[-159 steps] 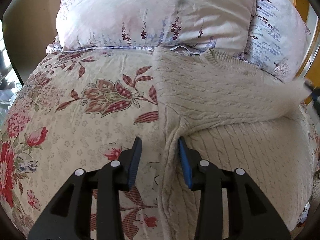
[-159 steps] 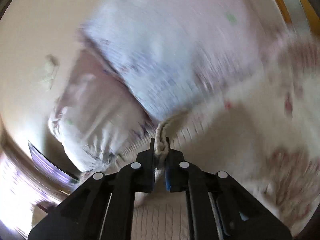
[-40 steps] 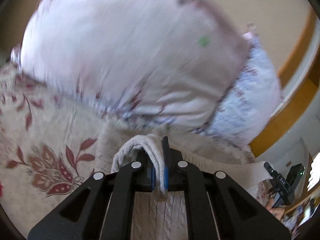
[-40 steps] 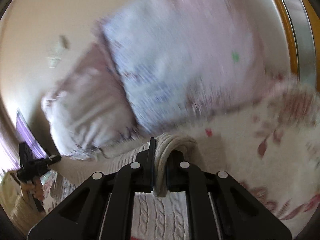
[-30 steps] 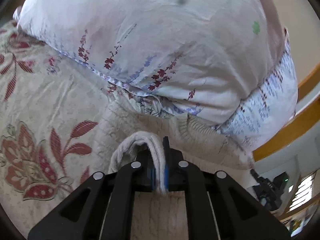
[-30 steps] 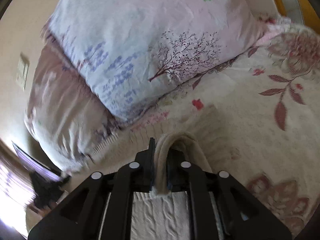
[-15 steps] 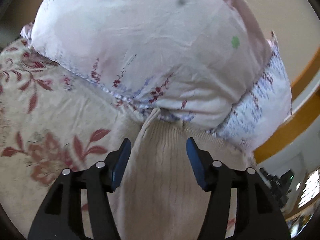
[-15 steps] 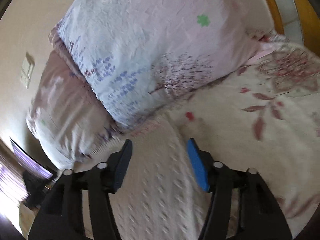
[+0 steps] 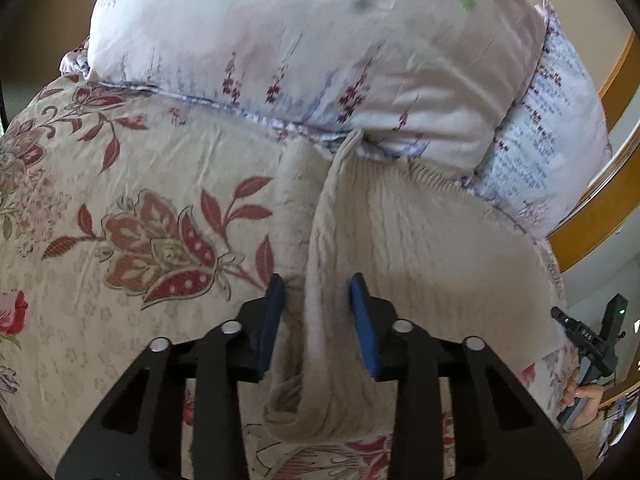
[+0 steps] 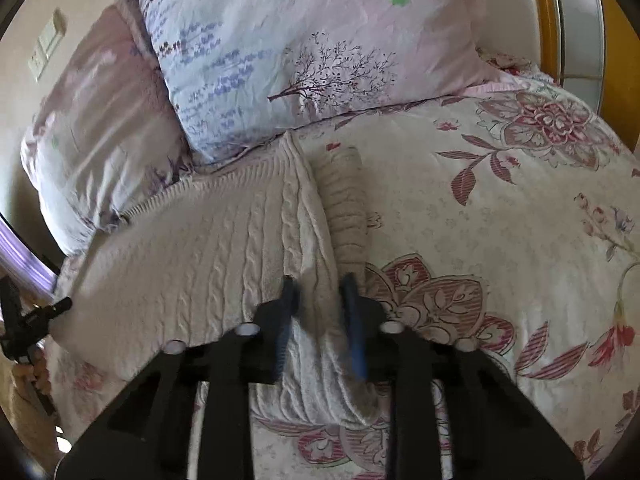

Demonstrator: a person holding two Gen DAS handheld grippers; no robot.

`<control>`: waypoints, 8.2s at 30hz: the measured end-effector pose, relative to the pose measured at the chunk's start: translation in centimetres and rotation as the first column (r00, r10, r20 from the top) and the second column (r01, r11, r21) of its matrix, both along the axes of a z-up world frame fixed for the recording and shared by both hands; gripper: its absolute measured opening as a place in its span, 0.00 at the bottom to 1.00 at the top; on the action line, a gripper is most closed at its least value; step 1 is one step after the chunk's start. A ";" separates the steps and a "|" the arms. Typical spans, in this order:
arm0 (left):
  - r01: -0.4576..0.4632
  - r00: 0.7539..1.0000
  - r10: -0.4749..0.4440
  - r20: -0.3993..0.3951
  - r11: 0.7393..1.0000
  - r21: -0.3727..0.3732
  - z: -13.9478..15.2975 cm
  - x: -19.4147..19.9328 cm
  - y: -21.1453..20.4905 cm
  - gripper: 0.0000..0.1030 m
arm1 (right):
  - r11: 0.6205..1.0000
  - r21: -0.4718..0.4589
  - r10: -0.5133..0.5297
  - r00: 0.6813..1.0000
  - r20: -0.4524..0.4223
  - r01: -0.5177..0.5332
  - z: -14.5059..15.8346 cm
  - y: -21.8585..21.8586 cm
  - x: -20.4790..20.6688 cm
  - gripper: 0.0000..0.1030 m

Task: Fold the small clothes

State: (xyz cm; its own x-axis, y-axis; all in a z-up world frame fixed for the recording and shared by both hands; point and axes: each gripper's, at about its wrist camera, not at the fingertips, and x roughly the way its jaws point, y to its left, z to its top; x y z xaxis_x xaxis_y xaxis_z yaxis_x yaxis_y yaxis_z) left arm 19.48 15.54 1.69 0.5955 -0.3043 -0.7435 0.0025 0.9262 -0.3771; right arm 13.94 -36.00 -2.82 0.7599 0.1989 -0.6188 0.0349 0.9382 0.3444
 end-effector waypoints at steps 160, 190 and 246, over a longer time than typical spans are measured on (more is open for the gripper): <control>0.251 0.963 -0.267 -0.019 0.925 -0.286 -1.2 3.1 -18.4 0.63 | 0.871 0.447 0.292 0.947 -0.136 -0.205 1.5 1.5 8.0 0.51; 0.409 0.906 -0.423 0.028 0.853 -0.324 -0.7 1.5 -20.8 0.67 | 0.979 -0.189 0.089 0.994 0.065 -0.075 6.1 0.0 6.8 0.16; 0.415 0.902 -0.431 -0.017 0.877 -0.243 1.3 0.3 -20.3 0.66 | 0.926 0.376 0.068 0.995 -0.066 -0.039 1.9 -7.7 0.4 0.61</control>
State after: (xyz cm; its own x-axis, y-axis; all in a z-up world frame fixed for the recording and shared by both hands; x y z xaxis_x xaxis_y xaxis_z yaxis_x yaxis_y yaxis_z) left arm 19.82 -4.79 3.03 0.3222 -0.6816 -0.6570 0.3415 0.7310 -0.5908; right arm 14.31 -43.68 -0.97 0.6950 0.4658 -0.5477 0.0285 0.7432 0.6684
